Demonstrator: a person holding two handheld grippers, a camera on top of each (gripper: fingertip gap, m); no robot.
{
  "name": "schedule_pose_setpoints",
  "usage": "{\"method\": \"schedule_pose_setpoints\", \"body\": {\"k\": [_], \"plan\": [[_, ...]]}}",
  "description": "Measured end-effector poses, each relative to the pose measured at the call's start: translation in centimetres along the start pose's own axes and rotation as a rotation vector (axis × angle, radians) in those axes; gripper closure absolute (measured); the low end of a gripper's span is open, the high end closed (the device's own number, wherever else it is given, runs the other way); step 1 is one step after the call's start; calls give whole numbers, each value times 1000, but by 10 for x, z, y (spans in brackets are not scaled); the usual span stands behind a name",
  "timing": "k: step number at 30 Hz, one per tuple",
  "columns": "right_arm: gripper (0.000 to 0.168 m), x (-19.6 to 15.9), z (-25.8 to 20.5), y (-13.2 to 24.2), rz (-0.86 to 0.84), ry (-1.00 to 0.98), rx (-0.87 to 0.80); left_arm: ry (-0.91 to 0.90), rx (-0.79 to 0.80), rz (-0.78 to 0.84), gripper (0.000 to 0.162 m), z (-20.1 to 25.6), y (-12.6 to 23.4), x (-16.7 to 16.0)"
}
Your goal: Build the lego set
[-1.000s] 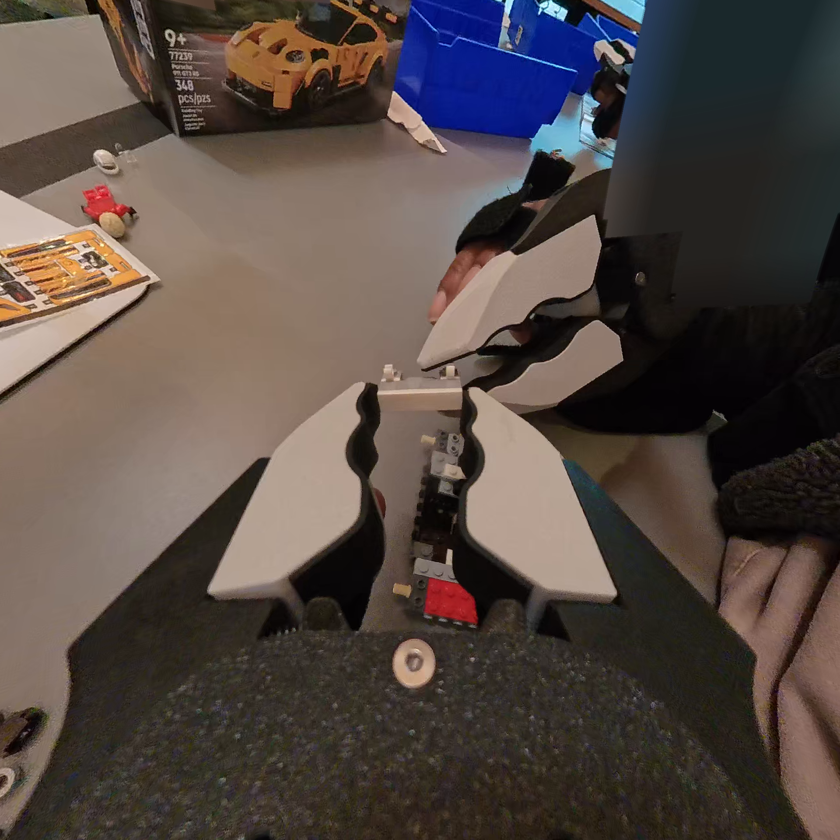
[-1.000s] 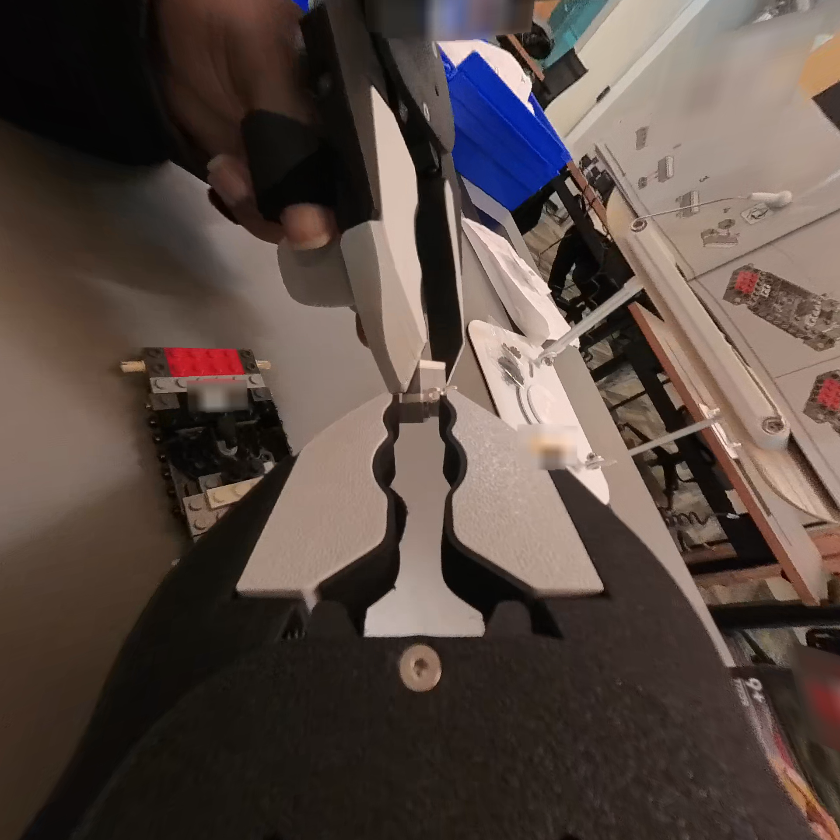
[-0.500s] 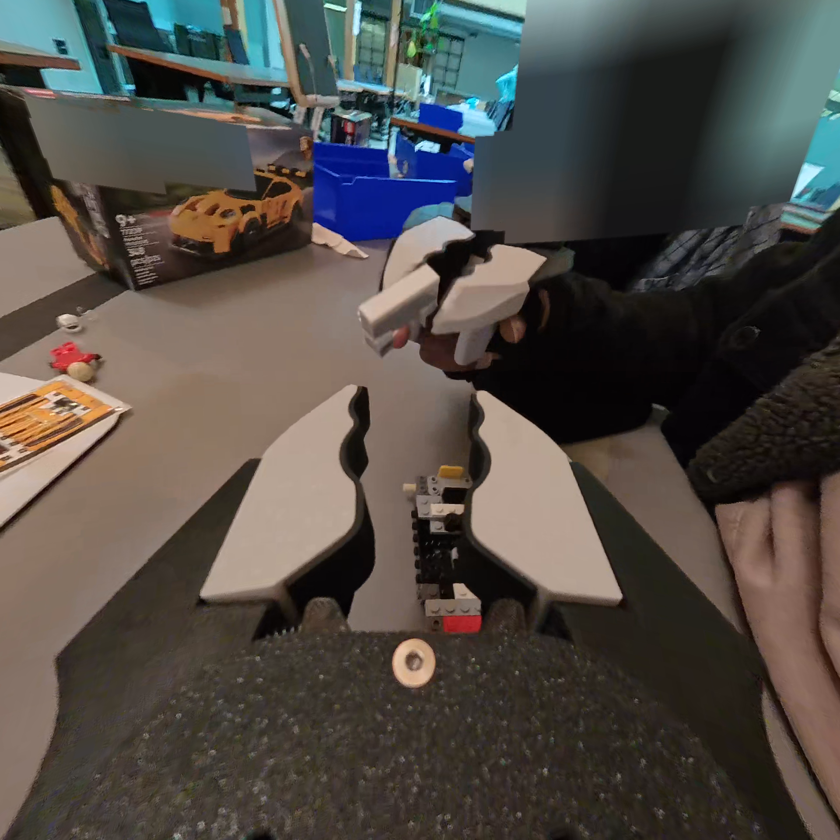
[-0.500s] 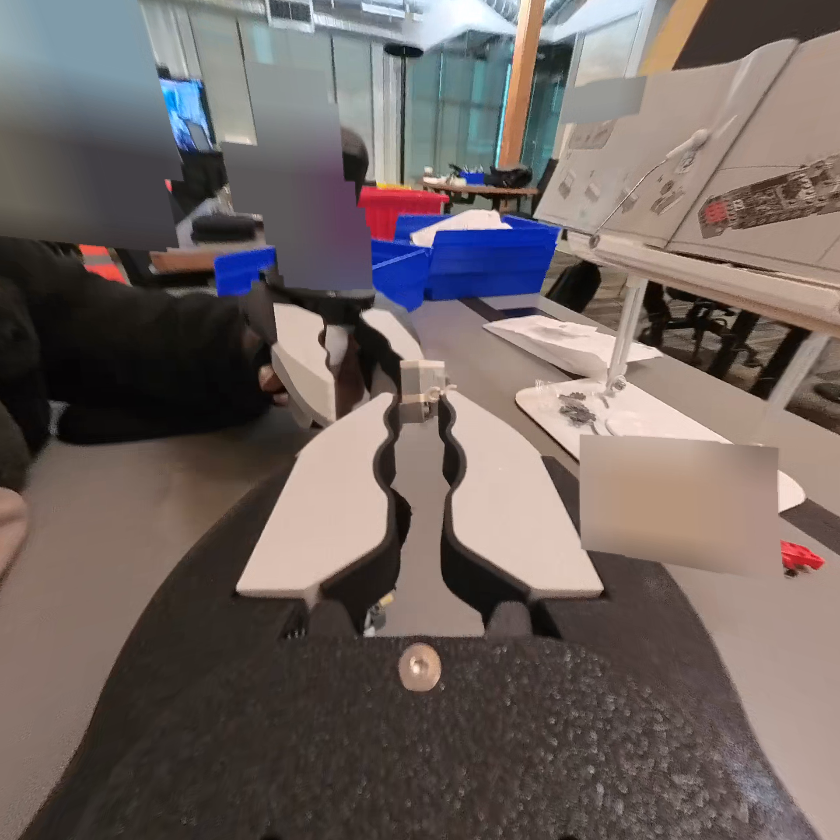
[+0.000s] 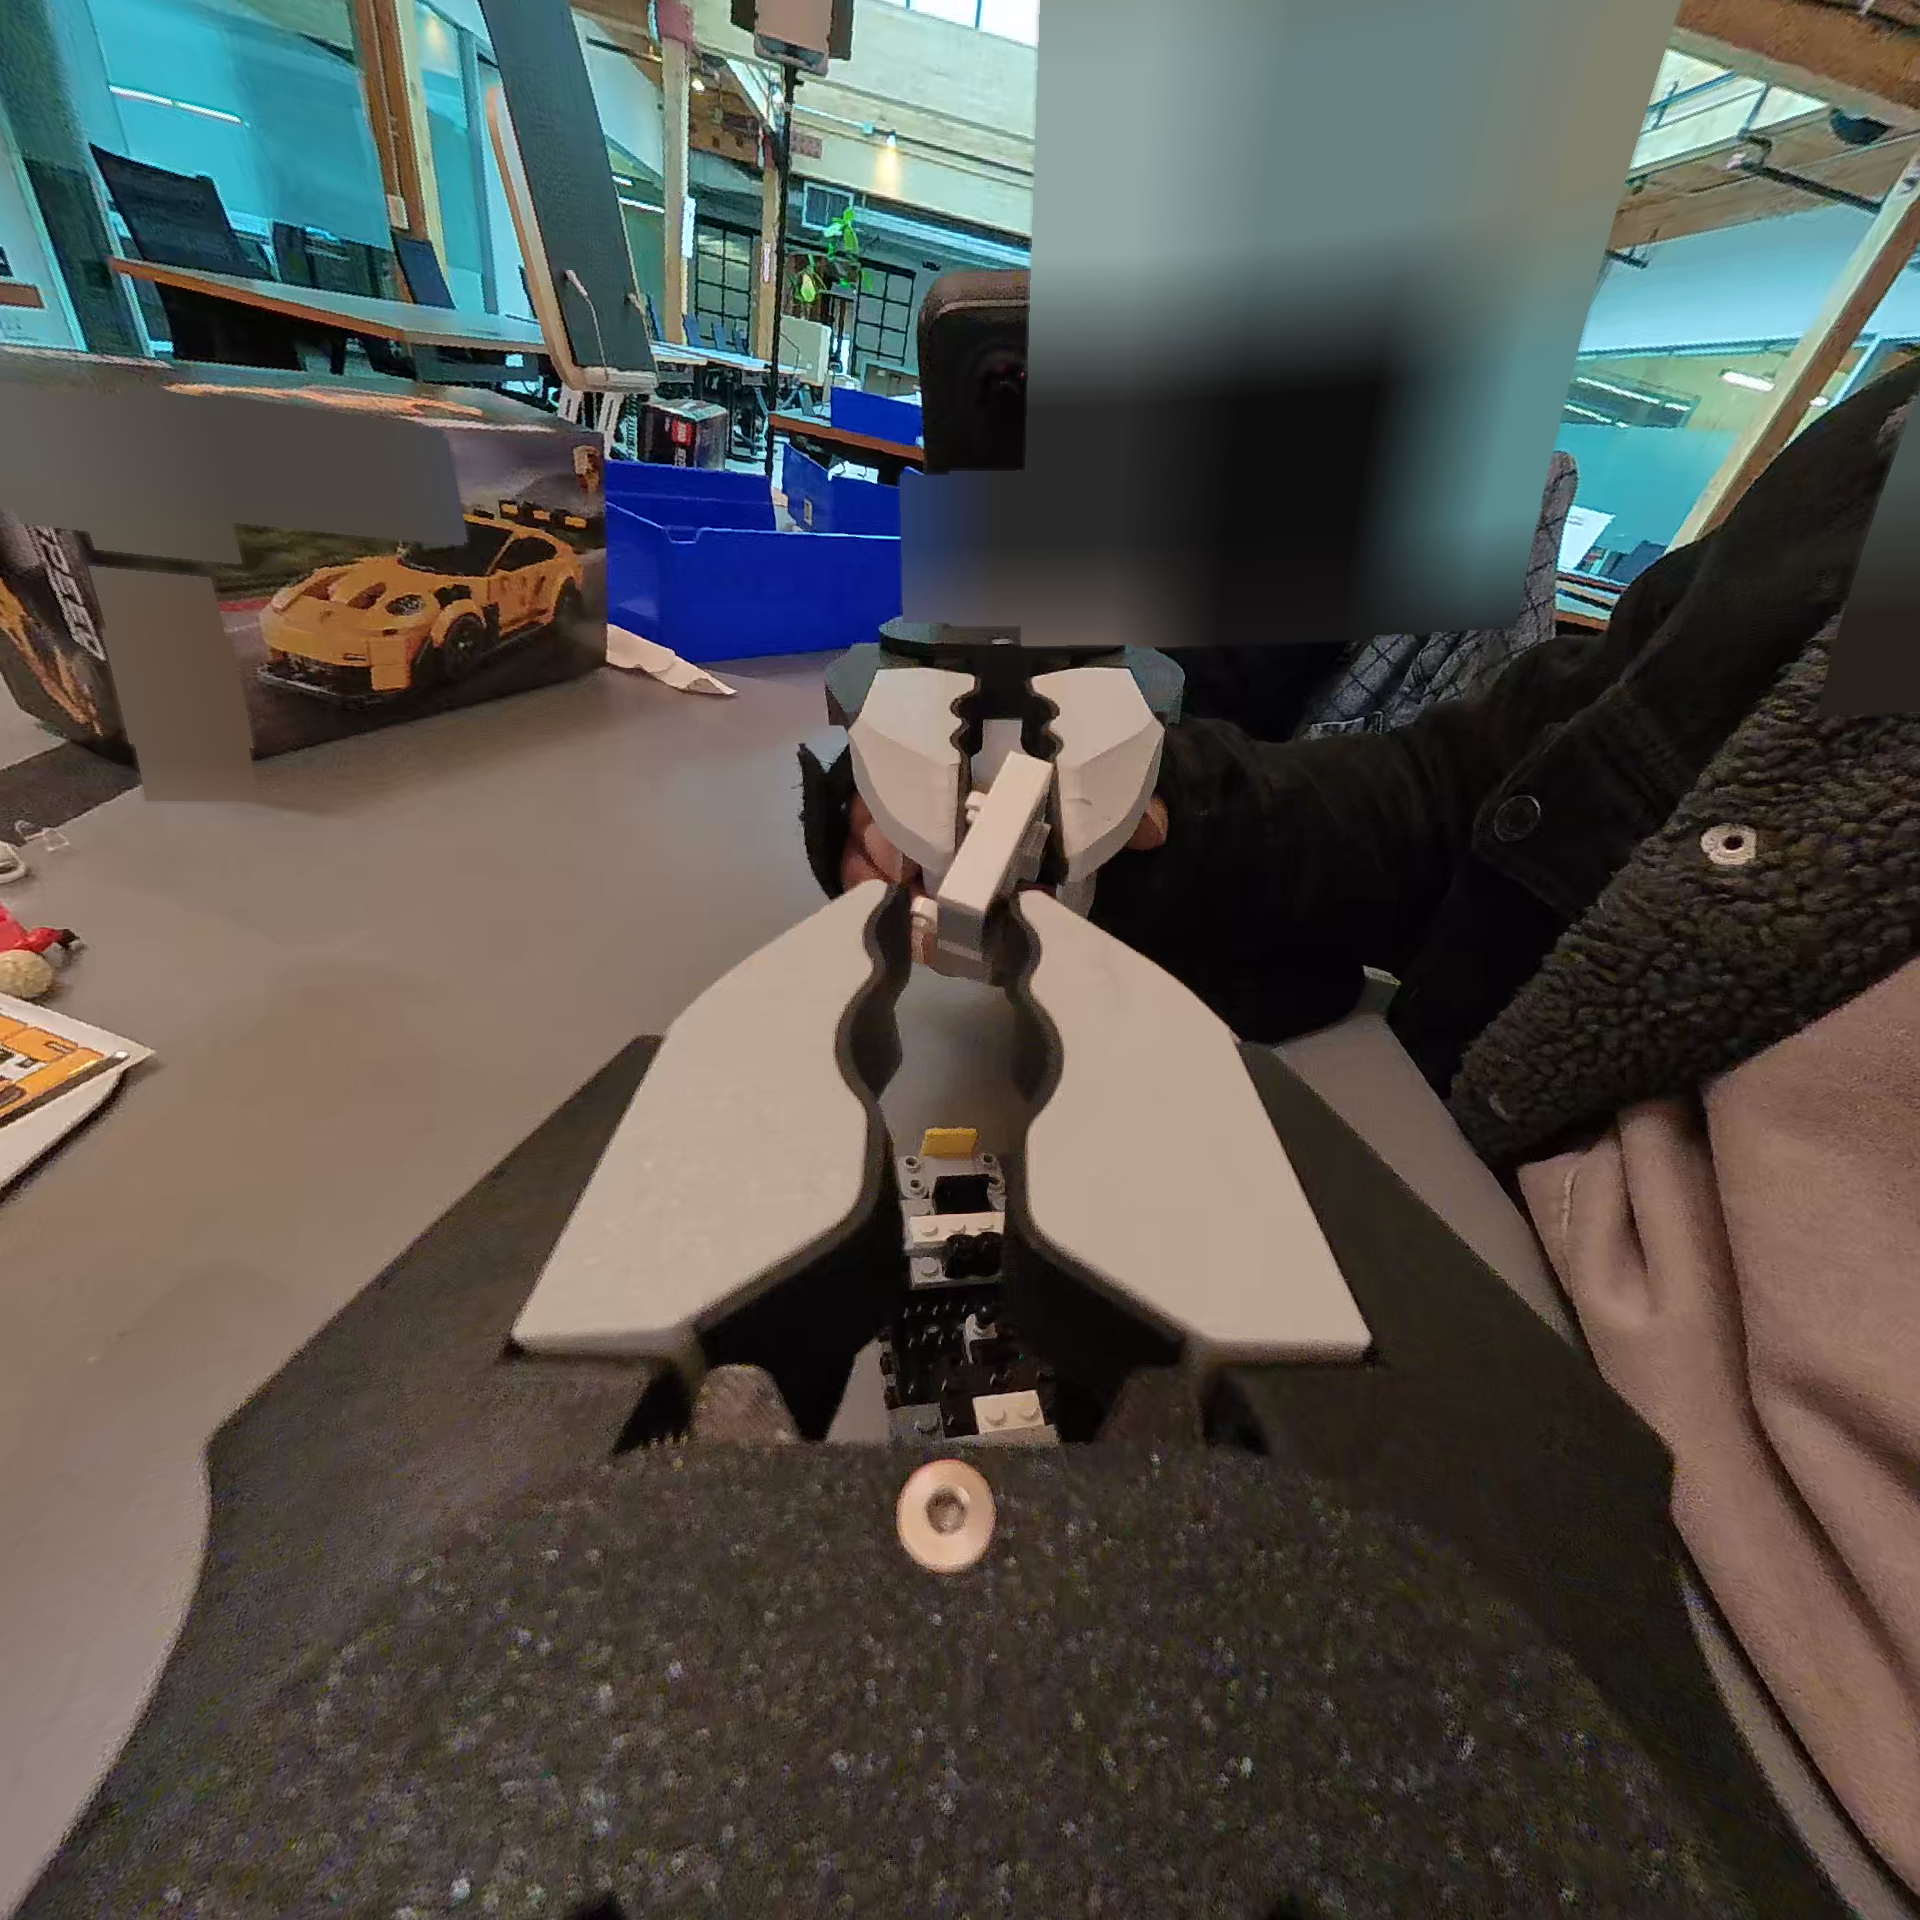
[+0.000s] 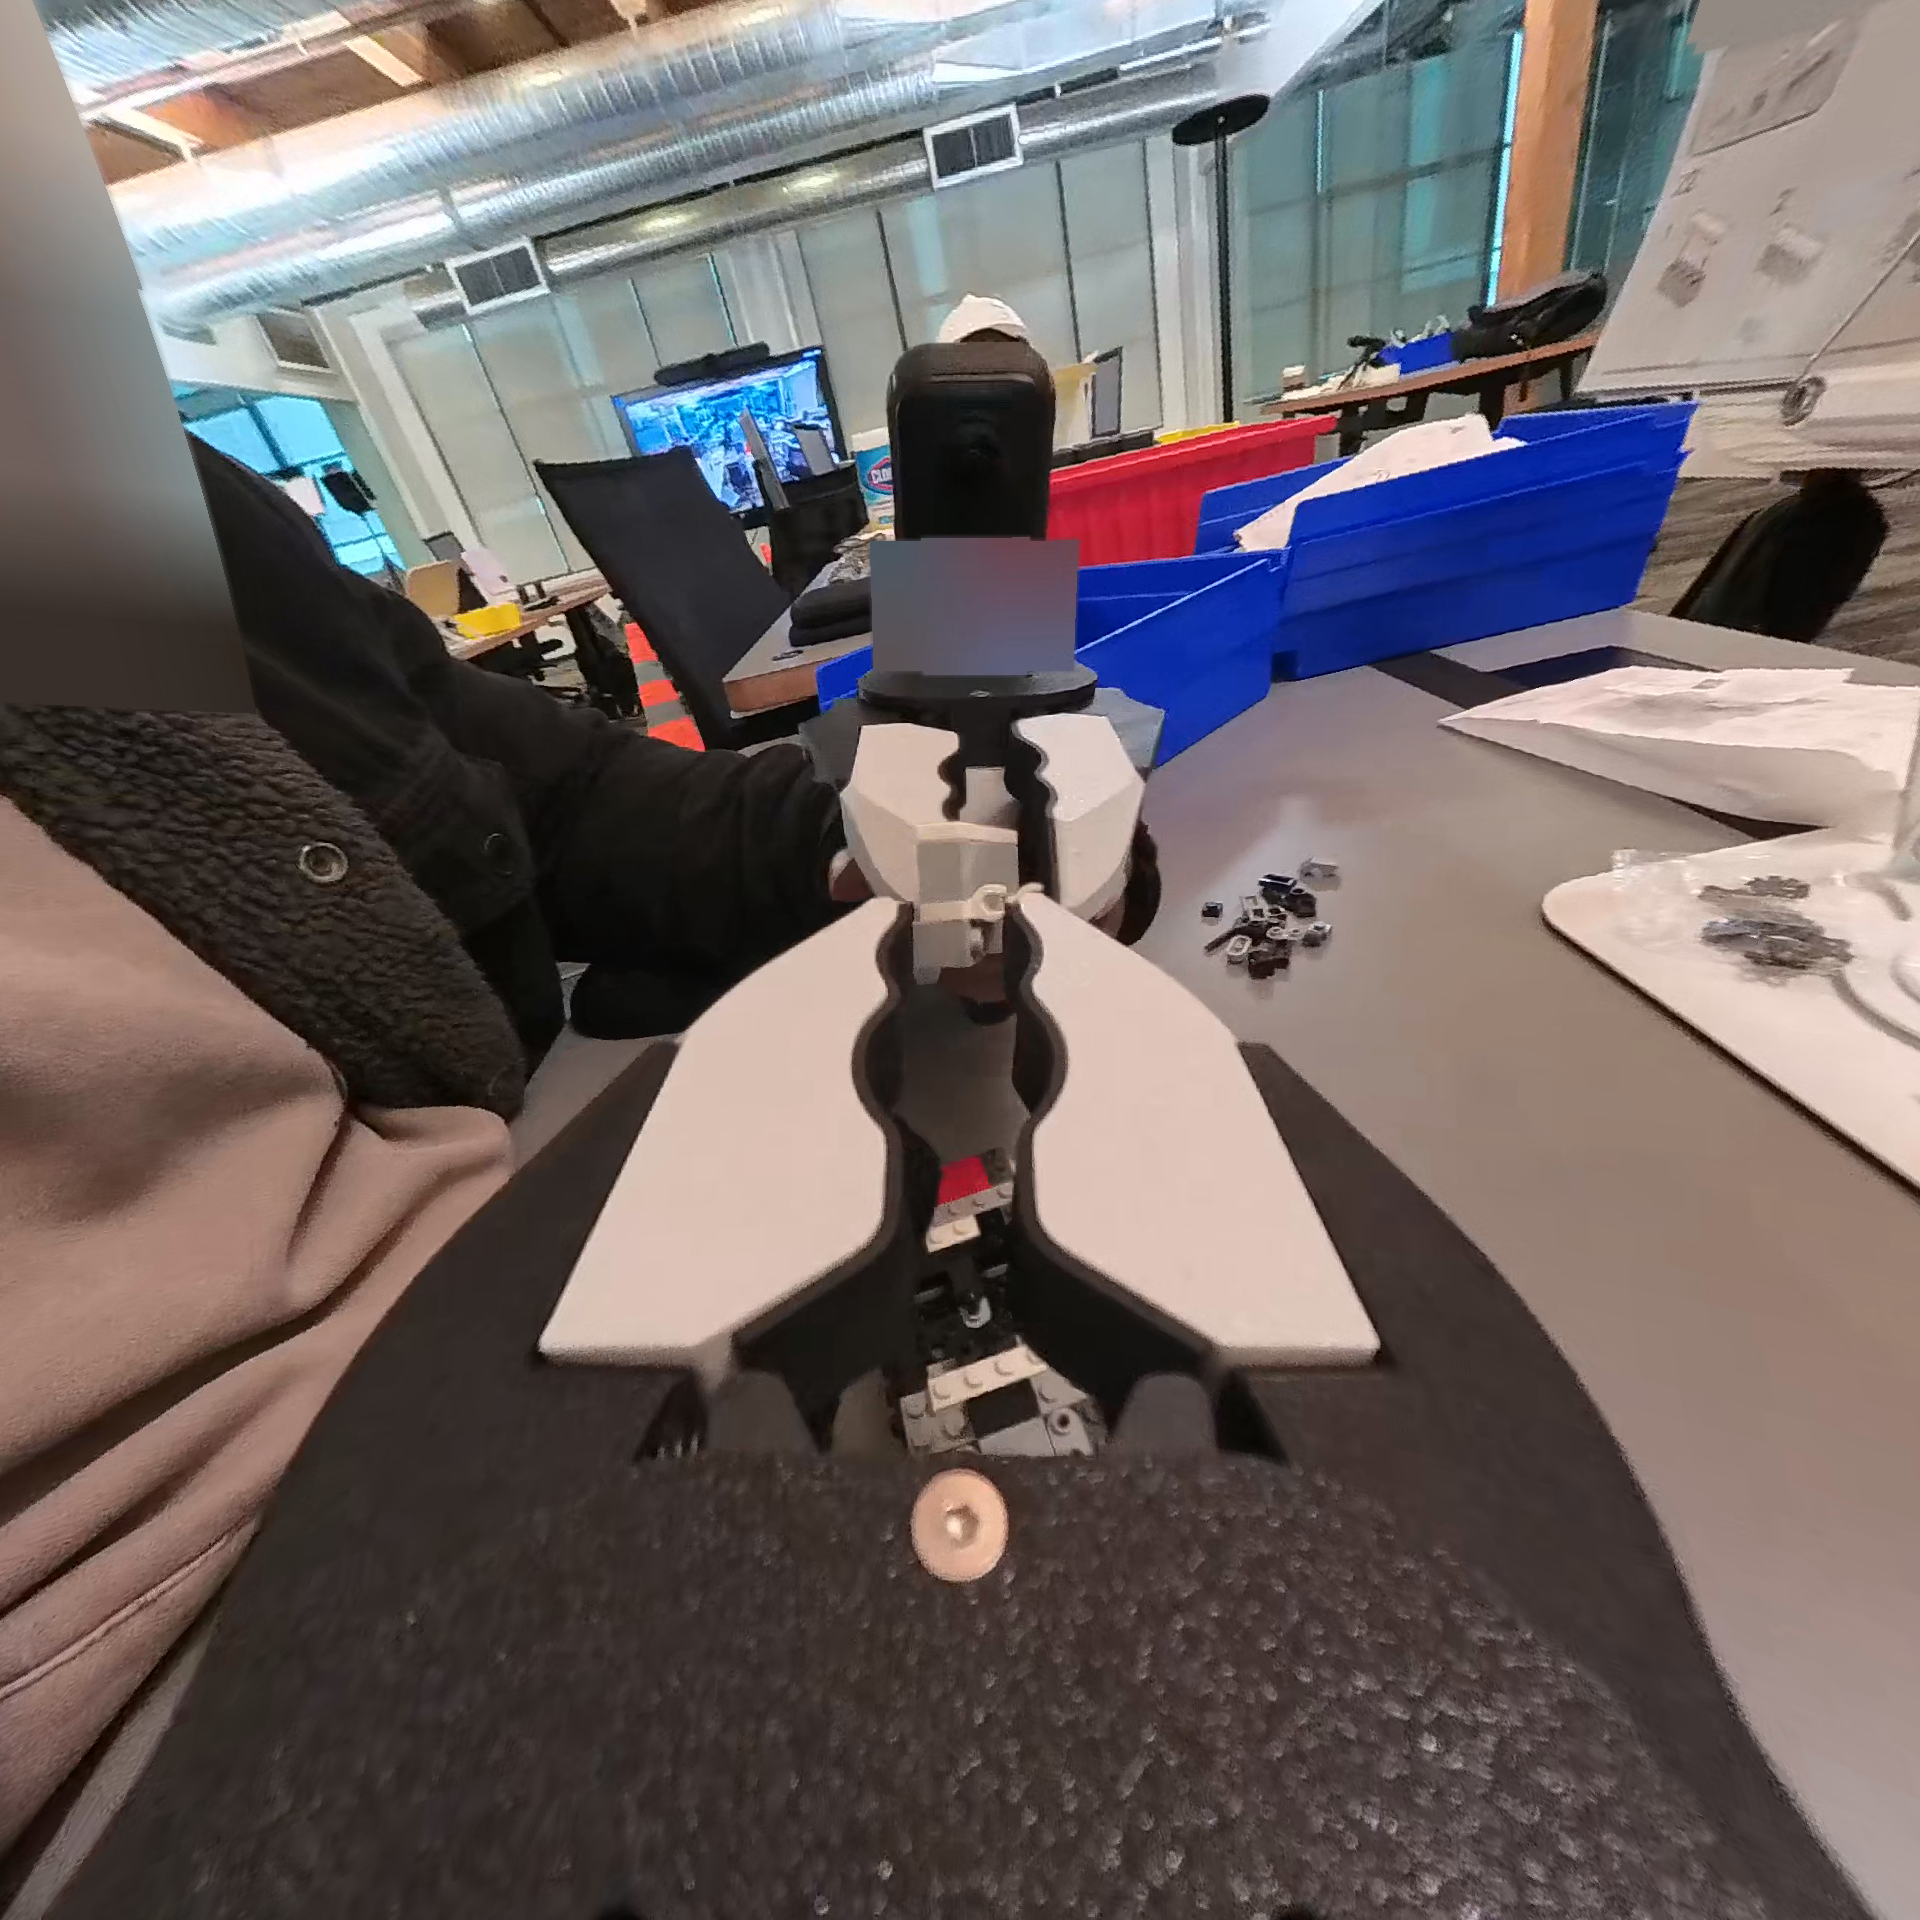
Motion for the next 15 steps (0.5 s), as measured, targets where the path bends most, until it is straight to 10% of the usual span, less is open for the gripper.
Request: {"method": "schedule_pose_setpoints", "body": {"k": [15], "plan": [[150, -4, 3, -1, -52, -15, -4, 18, -2, -136, 146, -11, 9, -4]]}}
Point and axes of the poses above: each gripper's, where its closed fingertips meet, y back along the fingers, x out of its top, z = x × y across the jaws, the point moved 8 cm from there along y, back along the fingers, and after that the axes turned 15 degrees about y, right-handed, at the moved point
